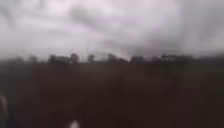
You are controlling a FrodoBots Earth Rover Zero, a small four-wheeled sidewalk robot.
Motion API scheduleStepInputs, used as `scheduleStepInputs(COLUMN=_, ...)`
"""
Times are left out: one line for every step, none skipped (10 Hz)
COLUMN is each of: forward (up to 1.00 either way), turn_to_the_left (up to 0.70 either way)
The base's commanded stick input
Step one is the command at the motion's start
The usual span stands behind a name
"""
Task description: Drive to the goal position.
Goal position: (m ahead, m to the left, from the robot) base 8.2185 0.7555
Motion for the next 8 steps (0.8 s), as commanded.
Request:
scheduleStepInputs(forward=0.70, turn_to_the_left=0.00)
scheduleStepInputs(forward=0.70, turn_to_the_left=0.00)
scheduleStepInputs(forward=0.70, turn_to_the_left=0.00)
scheduleStepInputs(forward=0.70, turn_to_the_left=0.00)
scheduleStepInputs(forward=0.70, turn_to_the_left=0.00)
scheduleStepInputs(forward=0.70, turn_to_the_left=0.00)
scheduleStepInputs(forward=0.70, turn_to_the_left=0.00)
scheduleStepInputs(forward=0.70, turn_to_the_left=0.00)
